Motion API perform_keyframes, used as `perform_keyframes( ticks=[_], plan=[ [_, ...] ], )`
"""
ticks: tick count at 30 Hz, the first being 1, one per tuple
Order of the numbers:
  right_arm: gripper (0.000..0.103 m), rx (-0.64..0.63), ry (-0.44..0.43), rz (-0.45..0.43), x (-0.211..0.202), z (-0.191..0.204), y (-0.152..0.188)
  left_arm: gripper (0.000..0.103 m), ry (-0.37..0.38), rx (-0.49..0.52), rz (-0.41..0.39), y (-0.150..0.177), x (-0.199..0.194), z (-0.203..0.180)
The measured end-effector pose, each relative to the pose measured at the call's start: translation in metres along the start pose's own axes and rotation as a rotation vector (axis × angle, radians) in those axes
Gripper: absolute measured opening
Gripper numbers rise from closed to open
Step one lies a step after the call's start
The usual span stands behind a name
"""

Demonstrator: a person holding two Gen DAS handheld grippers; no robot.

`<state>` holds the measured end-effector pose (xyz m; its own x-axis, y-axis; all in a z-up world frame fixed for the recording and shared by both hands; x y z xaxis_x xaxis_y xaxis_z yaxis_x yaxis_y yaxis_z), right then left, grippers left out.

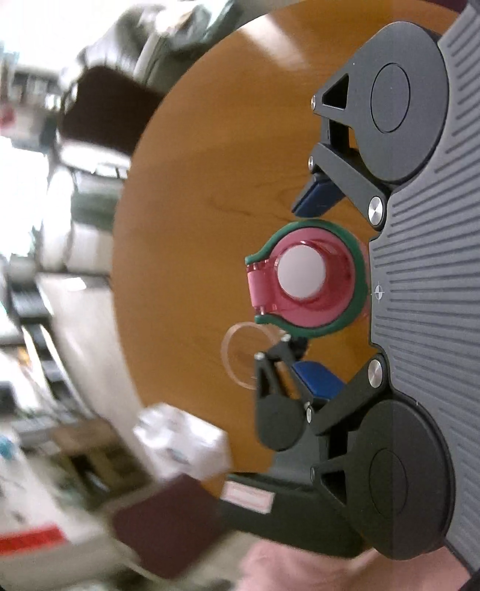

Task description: Unscrew bottle cap and pour

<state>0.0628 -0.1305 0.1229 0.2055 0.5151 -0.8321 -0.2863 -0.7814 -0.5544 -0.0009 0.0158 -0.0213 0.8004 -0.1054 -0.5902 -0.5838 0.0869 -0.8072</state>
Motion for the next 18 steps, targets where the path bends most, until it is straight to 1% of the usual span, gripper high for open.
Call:
perform_keyframes(
  ticks=[1,3,5,7,10,11,12,15,16,18],
  plan=[
    [0.09,0.042,0.028,-0.011,-0.002,0.003,0.005,0.082,-0.008,-0.002,-0.017,0.001,-0.004,-0.004],
    [0.09,0.089,0.041,-0.026,-0.007,0.005,0.013,0.082,-0.019,-0.002,-0.045,0.001,-0.009,-0.008],
    [0.089,0.148,0.049,-0.051,-0.014,0.007,0.023,0.08,-0.013,0.007,-0.079,-0.001,-0.013,-0.01],
    [0.09,0.204,0.062,-0.074,-0.02,0.008,0.029,0.078,-0.014,0.014,-0.088,-0.005,-0.009,-0.008],
    [0.09,0.35,0.084,-0.122,-0.025,0.007,0.035,0.076,-0.027,0.034,-0.099,-0.005,-0.004,-0.009],
    [0.09,0.442,0.089,-0.136,-0.025,0.006,0.035,0.072,-0.04,0.043,-0.101,-0.004,-0.003,-0.01],
    [0.09,0.499,0.093,-0.135,-0.025,0.006,0.034,0.072,-0.045,0.051,-0.102,-0.003,-0.003,-0.01],
    [0.09,0.601,0.128,-0.101,-0.019,0.007,0.028,0.072,-0.049,0.061,-0.096,-0.003,-0.004,-0.012],
    [0.09,0.619,0.149,-0.091,-0.015,0.009,0.024,0.072,-0.052,0.062,-0.094,-0.003,-0.006,-0.014],
    [0.089,0.59,0.217,-0.072,-0.004,0.016,0.015,0.071,-0.056,0.066,-0.093,-0.002,-0.009,-0.017]
  ],
)
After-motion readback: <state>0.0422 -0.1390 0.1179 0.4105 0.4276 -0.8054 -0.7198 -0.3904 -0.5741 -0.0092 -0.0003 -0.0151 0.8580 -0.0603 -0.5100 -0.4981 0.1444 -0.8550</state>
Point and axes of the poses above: each gripper's, at about its wrist camera, not at the fingertips, and x roughly the way its jaws point, z to its left, y to its underside, the point moved 1 cm from there along x, roughly the way its jaws point, and after that the axes turned 6 degrees about z, right-handed, at the moved point
